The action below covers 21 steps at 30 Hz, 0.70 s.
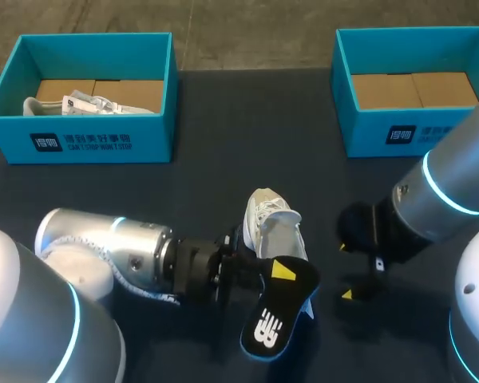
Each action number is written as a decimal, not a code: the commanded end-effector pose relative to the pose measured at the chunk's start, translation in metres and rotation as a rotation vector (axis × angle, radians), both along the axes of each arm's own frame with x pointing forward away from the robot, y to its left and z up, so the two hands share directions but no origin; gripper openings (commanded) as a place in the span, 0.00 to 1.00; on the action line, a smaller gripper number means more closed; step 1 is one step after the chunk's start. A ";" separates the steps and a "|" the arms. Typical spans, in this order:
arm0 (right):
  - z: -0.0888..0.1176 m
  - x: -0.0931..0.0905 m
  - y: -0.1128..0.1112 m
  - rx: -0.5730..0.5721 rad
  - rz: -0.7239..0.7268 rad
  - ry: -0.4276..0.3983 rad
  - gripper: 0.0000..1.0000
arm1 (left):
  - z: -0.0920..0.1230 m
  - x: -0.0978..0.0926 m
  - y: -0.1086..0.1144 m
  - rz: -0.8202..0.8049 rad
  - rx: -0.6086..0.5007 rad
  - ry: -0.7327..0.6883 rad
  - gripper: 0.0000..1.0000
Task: Take the shoe out of the shoebox, open the shoe tongue, remove and reinsert the insole, then place the shoe into the shoebox
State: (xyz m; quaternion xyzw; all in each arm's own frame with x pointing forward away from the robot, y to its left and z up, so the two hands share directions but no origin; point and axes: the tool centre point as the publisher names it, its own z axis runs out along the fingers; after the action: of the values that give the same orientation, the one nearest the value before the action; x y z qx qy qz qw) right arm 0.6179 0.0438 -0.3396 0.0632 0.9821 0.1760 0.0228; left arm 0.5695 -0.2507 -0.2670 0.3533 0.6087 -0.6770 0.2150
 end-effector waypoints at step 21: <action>-0.021 0.008 0.018 -0.026 0.005 0.014 1.00 | 0.005 -0.005 0.005 0.149 -0.087 0.063 0.00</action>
State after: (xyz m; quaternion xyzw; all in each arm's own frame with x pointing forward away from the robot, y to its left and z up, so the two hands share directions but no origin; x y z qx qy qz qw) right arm 0.6264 0.0596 -0.3582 0.0607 0.9845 0.1640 0.0147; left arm 0.5686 -0.2490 -0.2687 0.2813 0.6039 -0.7006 0.2556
